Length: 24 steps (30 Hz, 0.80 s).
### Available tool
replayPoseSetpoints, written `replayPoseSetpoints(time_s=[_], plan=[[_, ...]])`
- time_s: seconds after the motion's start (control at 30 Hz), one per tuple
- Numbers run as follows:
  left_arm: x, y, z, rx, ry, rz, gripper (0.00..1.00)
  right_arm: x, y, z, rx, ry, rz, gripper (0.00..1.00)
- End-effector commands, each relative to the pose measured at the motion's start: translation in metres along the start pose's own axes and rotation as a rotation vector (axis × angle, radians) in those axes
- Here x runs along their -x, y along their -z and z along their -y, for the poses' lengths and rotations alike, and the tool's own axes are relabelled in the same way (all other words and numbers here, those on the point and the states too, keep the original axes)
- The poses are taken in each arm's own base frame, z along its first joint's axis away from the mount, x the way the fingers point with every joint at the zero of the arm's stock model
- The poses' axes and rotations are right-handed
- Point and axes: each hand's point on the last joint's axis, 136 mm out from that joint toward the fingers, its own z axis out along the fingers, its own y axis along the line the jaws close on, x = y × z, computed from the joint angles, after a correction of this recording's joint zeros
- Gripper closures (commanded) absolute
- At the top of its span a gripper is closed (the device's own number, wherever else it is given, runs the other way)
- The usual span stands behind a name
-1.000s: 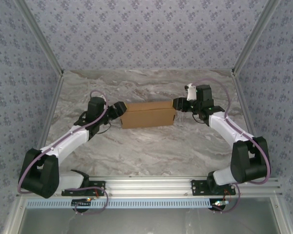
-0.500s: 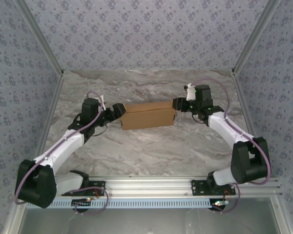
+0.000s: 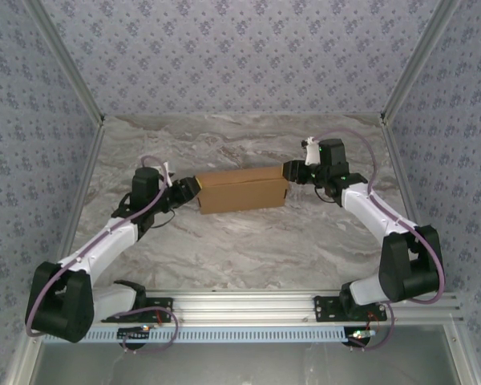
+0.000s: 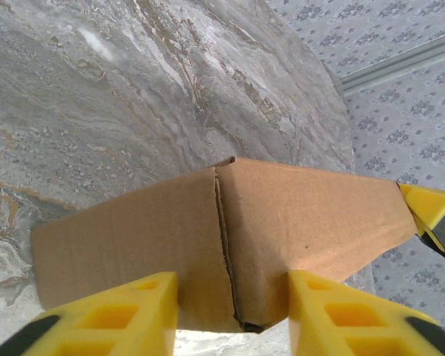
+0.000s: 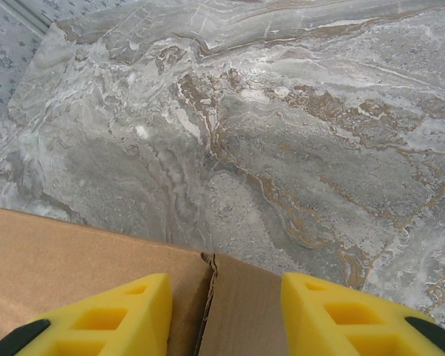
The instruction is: Fold the paper box
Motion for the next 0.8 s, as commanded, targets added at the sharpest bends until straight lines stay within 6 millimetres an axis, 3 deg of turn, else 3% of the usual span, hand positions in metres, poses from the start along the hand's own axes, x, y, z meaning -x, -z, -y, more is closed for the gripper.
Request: replayPoseSetpoints(time_s=[0.0, 0.13, 0.33, 0.47, 0.57, 0.77], plan=[[-0.036, -0.006, -0.048, 0.122, 0.081, -0.091, 0.67, -0.065, -0.006, 0.022, -0.074, -0.063, -0.247, 0.55], [-0.038, -0.009, -0.047, 0.104, 0.098, -0.098, 0.73, -0.043, -0.004, 0.009, -0.011, -0.062, -0.214, 0.52], [-0.034, -0.010, -0.043, 0.112, 0.073, -0.094, 0.74, 0.001, 0.001, -0.019, 0.104, -0.080, -0.131, 0.45], [-0.033, -0.011, -0.043, 0.115, 0.068, -0.092, 0.73, 0.018, 0.003, -0.032, 0.166, -0.098, -0.087, 0.38], [-0.031, -0.011, -0.042, 0.115, 0.065, -0.089, 0.73, 0.019, 0.004, -0.034, 0.178, -0.107, -0.085, 0.36], [-0.028, -0.010, -0.039, 0.120, 0.051, -0.087, 0.73, -0.005, 0.008, -0.019, 0.157, -0.135, -0.123, 0.32]])
